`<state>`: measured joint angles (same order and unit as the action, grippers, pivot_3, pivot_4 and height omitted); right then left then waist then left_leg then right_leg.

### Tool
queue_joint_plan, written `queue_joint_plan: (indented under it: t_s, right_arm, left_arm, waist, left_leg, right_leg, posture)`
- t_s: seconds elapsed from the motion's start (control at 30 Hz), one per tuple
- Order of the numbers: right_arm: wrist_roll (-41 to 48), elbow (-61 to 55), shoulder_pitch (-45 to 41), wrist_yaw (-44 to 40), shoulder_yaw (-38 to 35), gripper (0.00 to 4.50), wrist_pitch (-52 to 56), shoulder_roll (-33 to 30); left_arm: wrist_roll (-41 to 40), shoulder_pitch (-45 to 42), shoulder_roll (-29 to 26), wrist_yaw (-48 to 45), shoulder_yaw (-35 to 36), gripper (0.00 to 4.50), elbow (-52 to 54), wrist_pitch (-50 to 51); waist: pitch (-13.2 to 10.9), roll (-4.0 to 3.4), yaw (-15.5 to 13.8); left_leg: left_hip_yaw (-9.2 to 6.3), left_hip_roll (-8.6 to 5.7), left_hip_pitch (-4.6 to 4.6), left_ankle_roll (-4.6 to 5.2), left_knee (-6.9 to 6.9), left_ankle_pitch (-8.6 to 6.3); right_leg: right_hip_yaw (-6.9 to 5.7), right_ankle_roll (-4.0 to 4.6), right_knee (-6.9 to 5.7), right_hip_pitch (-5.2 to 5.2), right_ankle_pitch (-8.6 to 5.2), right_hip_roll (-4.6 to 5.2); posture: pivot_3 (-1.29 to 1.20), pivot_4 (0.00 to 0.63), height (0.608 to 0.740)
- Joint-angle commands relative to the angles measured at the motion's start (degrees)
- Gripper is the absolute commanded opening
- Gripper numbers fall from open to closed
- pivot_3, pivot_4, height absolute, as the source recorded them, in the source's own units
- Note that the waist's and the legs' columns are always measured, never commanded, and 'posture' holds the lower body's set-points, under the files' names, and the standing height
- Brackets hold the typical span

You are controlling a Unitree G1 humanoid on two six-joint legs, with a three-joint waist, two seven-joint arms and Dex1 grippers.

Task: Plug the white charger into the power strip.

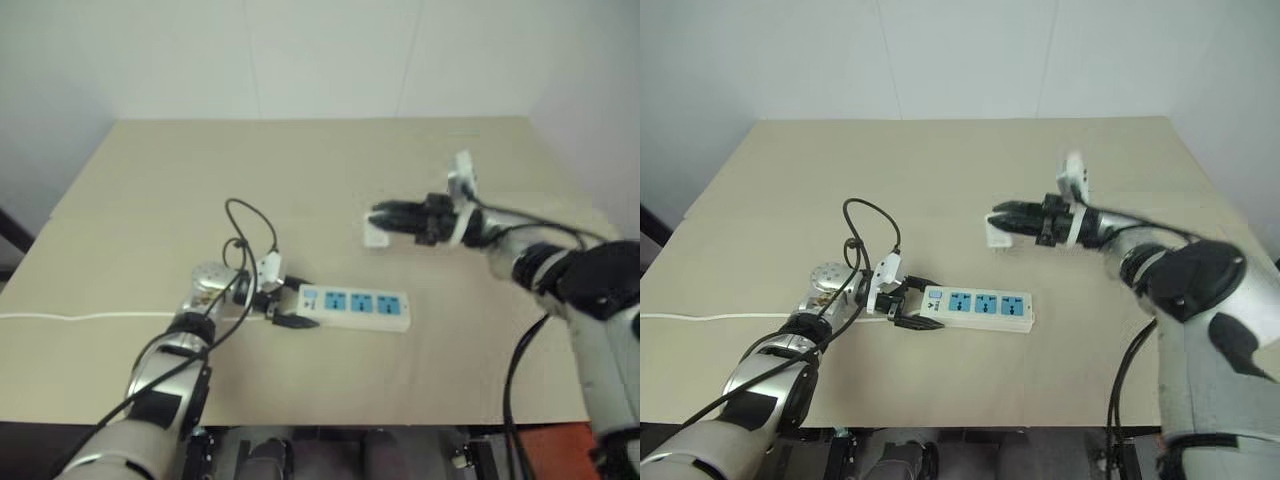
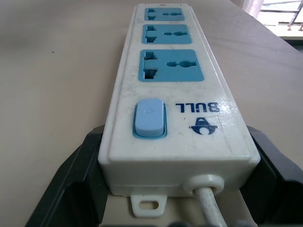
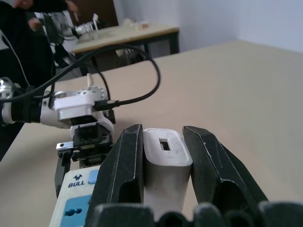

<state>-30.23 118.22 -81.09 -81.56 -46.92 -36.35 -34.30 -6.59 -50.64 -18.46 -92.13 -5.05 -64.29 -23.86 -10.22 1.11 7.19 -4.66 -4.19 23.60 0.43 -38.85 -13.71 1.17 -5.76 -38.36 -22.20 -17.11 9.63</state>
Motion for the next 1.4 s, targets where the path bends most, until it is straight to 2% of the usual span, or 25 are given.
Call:
queue_joint_plan:
  t_s: [0.03, 0.17, 0.5, 0.8, 1.03, 1.4]
  right_arm:
    - [0.35, 1.78, 4.18, -0.07, -5.38, 1.15, -13.37, 3.49]
    - [1.0, 1.78, 5.79, -0.12, -8.72, 1.15, -14.65, 5.45]
    - [-1.04, 1.78, 6.19, -0.98, -11.52, 1.15, -13.06, 7.65]
    - [-2.92, 1.78, 5.16, -6.85, -11.5, 1.15, -3.44, 7.14]
    - [-5.7, 1.78, 7.04, -9.16, -12.85, 1.15, -6.8, 9.5]
    - [-8.89, 1.78, 10.04, -4.99, -14.79, 1.15, -13.77, 12.16]
  left_arm:
    - [-0.9, 0.43, -0.5, -0.37, -0.62, 3.29, 1.33, 0.63]
    - [-0.64, 0.2, -0.97, -0.37, -0.59, 3.29, 1.15, 0.72]
    - [0.2, -0.27, -1.1, -0.21, -0.03, 3.29, 0.25, 0.56]
    - [0.51, -0.4, -0.66, 0.61, -0.05, 3.29, -0.12, 0.61]
    - [0.64, -0.31, -0.58, 1.16, -0.06, 3.29, -0.26, 0.61]
    - [1.04, -0.71, -0.68, 1.88, 0.12, 3.29, -0.73, 0.8]
  waist:
    - [0.02, 0.04, 0.21]
    - [0.04, 0.09, 0.39]
    - [0.22, 0.38, 0.92]
    - [0.27, 0.47, 1.1]
    - [0.34, 0.58, 1.2]
    - [0.5, 0.83, 1.26]
  left_leg:
    - [0.0, 0.0, 0.0, 0.0, 0.02, 0.0]
    - [-0.02, 0.02, 0.07, -0.03, -0.02, 0.02]
    - [-0.08, 0.03, 0.06, -0.04, -0.02, 0.02]
    - [-0.11, 0.02, 0.07, -0.04, -0.03, 0.02]
    - [-0.12, 0.02, 0.06, -0.04, -0.03, 0.02]
    - [-0.16, 0.03, 0.05, -0.05, -0.05, 0.03]
  right_leg:
    - [0.0, 0.0, 0.04, 0.0, 0.0, 0.0]
    - [-0.01, 0.01, 0.12, 0.02, 0.02, 0.01]
    - [-0.11, 0.04, 0.19, 0.05, 0.05, -0.01]
    - [-0.14, 0.04, 0.2, 0.08, 0.06, 0.0]
    - [-0.14, 0.04, 0.2, 0.08, 0.06, 0.0]
    - [-0.16, 0.03, 0.21, 0.12, 0.08, 0.01]
  posture:
    - [0.0, 0.15, 0.74]
    - [0.0, 0.15, 0.74]
    - [0.0, 0.15, 0.74]
    - [0.0, 0.15, 0.74]
    - [0.0, 0.15, 0.74]
    - [0.0, 0.15, 0.74]
